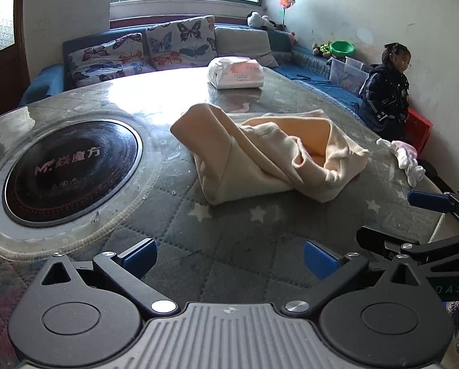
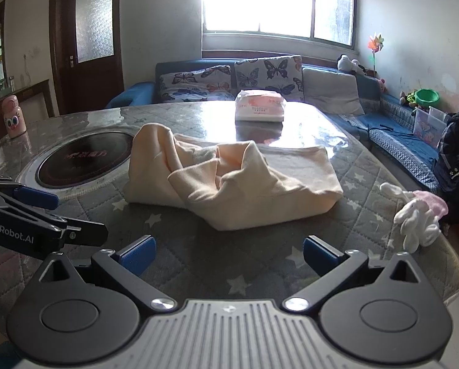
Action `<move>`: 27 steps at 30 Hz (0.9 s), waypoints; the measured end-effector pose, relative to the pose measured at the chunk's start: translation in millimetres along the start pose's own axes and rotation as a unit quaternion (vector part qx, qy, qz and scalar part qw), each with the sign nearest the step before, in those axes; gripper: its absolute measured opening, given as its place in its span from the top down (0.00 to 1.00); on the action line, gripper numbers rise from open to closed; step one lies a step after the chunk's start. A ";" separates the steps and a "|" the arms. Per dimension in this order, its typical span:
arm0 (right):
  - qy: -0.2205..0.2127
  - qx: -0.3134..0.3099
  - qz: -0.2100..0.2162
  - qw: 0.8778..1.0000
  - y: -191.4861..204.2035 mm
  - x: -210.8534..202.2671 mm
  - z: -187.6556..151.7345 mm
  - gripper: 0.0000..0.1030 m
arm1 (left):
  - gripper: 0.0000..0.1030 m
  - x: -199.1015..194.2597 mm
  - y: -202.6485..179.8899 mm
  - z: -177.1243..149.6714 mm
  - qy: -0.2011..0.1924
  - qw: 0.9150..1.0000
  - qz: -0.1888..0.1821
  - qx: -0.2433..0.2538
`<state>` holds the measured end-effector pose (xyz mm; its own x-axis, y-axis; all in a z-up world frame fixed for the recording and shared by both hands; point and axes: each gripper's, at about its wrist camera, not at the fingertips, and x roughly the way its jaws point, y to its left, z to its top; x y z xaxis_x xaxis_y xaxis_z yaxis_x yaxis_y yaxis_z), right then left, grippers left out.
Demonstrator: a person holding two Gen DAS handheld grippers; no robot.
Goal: Fold clothes
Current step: 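Move both grippers toward the crumpled cream shirt on the table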
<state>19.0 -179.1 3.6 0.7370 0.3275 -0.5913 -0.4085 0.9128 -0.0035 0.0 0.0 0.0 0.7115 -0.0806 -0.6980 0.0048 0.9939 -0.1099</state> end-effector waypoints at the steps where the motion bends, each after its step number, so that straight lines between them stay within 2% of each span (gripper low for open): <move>1: 0.001 0.001 0.000 1.000 -0.1 -0.2 0.1 0.00 | 0.00 -0.1 0.0 -0.1 0.000 1.000 -0.002 0.000; 11: 0.015 0.023 -0.012 1.000 0.9 -0.9 -11.3 0.00 | 0.00 5.3 -5.6 -6.5 0.012 1.000 0.009 0.005; 20: 0.023 0.025 -0.005 0.999 4.0 -0.8 -14.8 0.00 | 0.00 2.9 -3.9 -11.0 0.020 1.000 0.019 0.007; 27: 0.026 0.028 -0.007 0.999 0.7 2.0 -14.0 0.00 | 0.00 5.0 -3.8 -9.4 0.025 1.000 0.013 0.004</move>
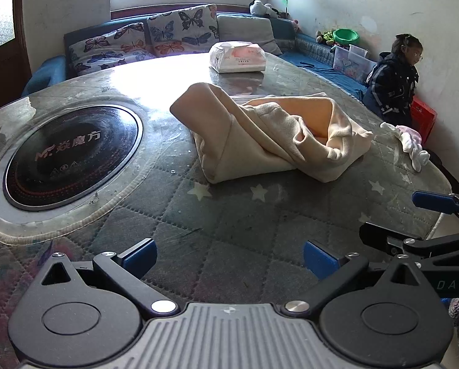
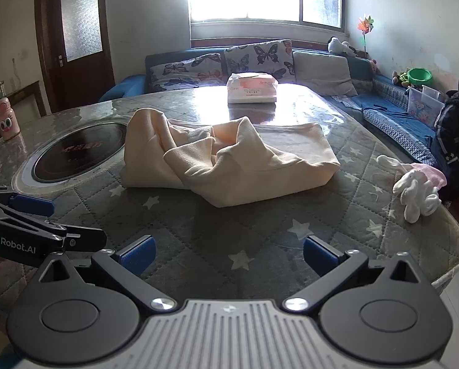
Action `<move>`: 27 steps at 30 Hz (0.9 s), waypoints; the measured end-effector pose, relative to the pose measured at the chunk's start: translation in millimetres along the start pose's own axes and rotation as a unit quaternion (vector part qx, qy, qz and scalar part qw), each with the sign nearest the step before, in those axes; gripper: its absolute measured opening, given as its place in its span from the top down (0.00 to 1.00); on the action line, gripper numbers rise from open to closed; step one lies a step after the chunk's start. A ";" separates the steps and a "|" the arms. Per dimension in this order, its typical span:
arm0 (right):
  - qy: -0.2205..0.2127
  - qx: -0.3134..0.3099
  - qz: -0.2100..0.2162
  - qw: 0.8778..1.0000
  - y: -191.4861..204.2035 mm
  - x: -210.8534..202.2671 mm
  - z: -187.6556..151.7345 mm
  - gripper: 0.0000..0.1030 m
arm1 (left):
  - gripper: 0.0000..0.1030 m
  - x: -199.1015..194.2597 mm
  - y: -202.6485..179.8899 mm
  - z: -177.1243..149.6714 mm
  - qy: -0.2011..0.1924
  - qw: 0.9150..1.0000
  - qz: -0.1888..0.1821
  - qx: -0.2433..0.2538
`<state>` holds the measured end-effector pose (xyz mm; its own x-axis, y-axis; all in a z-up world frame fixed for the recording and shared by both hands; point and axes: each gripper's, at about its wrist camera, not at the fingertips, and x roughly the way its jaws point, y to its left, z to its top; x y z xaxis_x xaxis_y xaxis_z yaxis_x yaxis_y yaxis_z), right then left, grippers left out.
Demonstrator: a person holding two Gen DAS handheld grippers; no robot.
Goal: Fold clothes
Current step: 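Move both grippers toward the crumpled cream shirt on the table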
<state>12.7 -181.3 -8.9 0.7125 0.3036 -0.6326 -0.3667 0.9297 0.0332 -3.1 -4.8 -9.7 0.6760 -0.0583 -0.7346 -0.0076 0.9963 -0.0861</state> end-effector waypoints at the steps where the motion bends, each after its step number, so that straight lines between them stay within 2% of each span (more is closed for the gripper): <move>1: 0.001 0.001 0.000 1.000 -0.9 0.6 0.5 0.00 | 0.00 0.5 -0.2 0.5 0.001 1.000 0.000 0.000; 27: 0.019 0.001 0.001 1.000 -7.6 24.6 12.9 0.00 | 0.00 23.2 5.7 15.7 0.021 1.000 0.005 0.004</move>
<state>40.7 -178.1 -14.7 0.6884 0.2974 -0.6615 -0.3663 0.9298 0.0367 24.1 0.5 -16.7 0.6447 -0.0509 -0.7627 -0.0080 0.9973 -0.0732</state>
